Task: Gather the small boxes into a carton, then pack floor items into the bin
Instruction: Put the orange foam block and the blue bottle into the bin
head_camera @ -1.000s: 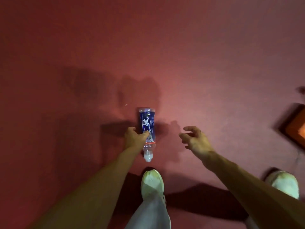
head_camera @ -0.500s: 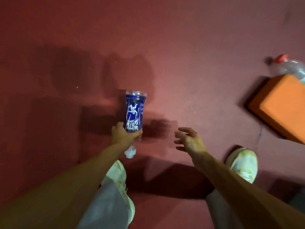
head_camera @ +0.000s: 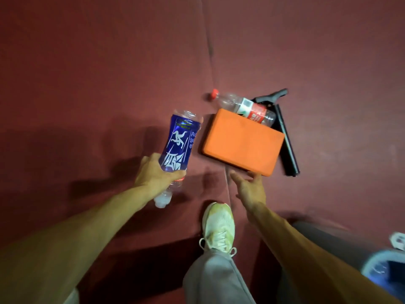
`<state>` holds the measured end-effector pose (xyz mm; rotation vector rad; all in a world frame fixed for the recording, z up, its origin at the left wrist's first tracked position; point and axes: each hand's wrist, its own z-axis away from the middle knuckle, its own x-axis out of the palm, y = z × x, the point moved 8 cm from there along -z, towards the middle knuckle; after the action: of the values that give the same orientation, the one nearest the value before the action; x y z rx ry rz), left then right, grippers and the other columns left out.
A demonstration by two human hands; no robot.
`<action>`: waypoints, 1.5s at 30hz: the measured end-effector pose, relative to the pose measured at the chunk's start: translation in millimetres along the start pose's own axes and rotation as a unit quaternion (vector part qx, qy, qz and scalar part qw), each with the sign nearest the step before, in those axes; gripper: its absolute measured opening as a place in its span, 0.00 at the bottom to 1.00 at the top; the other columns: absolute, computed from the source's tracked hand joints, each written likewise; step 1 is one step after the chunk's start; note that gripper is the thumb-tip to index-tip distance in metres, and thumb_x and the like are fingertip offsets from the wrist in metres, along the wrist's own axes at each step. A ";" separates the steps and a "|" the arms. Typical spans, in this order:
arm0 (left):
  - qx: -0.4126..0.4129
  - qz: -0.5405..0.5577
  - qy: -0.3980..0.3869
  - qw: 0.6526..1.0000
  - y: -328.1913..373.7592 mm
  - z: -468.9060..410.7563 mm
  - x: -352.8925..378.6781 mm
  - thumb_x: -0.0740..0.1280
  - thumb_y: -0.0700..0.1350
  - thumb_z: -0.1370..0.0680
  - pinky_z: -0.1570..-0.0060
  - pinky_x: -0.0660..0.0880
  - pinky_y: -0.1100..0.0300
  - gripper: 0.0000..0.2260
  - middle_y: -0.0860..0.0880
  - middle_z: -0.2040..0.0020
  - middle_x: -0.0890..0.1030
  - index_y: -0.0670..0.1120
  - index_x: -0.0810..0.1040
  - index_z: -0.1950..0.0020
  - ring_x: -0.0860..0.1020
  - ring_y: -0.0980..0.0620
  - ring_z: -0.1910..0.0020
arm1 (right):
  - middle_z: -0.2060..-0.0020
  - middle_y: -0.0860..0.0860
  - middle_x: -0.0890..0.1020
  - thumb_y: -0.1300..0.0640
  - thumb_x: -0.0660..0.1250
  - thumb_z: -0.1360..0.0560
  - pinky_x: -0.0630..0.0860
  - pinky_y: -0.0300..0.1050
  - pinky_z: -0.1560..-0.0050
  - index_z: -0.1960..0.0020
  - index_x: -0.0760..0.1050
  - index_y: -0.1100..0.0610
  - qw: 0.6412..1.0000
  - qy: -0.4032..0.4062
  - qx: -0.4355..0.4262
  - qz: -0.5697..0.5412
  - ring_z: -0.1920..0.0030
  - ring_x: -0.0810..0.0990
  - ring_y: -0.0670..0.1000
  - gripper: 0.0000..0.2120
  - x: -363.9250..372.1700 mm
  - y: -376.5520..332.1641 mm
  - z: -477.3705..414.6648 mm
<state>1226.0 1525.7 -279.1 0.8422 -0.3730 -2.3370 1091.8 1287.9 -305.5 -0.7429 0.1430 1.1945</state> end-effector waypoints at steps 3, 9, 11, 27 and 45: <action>0.017 -0.014 -0.017 1.000 28.2 -13.8 29.0 0.77 0.58 0.39 0.46 0.77 0.50 0.28 0.48 0.45 0.79 0.49 0.76 0.43 0.80 0.50 0.49 | 0.39 0.58 0.75 0.39 0.73 0.35 0.73 0.58 0.38 0.33 0.65 0.59 0.998 0.068 0.012 0.002 0.40 0.76 0.59 0.39 -51.4 13.4 -43.6; -0.001 0.034 -0.035 0.999 36.3 -38.2 57.1 0.76 0.51 0.33 0.61 0.73 0.63 0.21 0.52 0.50 0.82 0.47 0.77 0.43 0.80 0.54 0.54 | 0.32 0.58 0.68 0.37 0.74 0.36 0.70 0.57 0.34 0.28 0.60 0.59 0.997 0.048 0.050 -0.029 0.35 0.72 0.59 0.46 -73.6 30.8 -112.7; -0.014 0.071 -0.069 0.995 34.3 -47.2 63.9 0.75 0.47 0.31 0.58 0.73 0.63 0.17 0.51 0.49 0.83 0.48 0.78 0.43 0.81 0.53 0.52 | 0.32 0.56 0.69 0.41 0.75 0.35 0.69 0.51 0.36 0.26 0.56 0.60 0.996 0.023 0.064 -0.061 0.34 0.71 0.56 0.48 -61.7 31.2 -130.2; -0.023 0.112 -0.175 0.978 67.9 -24.4 58.7 0.77 0.50 0.35 0.47 0.78 0.53 0.20 0.50 0.51 0.85 0.48 0.79 0.45 0.83 0.49 0.51 | 0.42 0.52 0.73 0.42 0.84 0.54 0.81 0.56 0.49 0.40 0.58 0.48 0.992 -0.027 0.034 -0.117 0.45 0.79 0.54 0.52 -21.9 -2.3 -71.7; 0.149 -0.022 -0.185 0.971 122.9 248.1 -30.0 0.77 0.45 0.32 0.57 0.75 0.61 0.25 0.49 0.47 0.80 0.46 0.69 0.40 0.80 0.55 0.53 | 0.56 0.55 0.84 0.41 0.75 0.40 0.80 0.49 0.58 0.50 0.78 0.57 0.928 0.100 0.085 -0.348 0.59 0.82 0.54 0.26 -180.7 62.4 257.5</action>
<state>1138.7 1463.4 -22.1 0.5434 -0.8873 -2.5172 895.9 1307.7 -52.3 -0.6780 0.1341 0.4207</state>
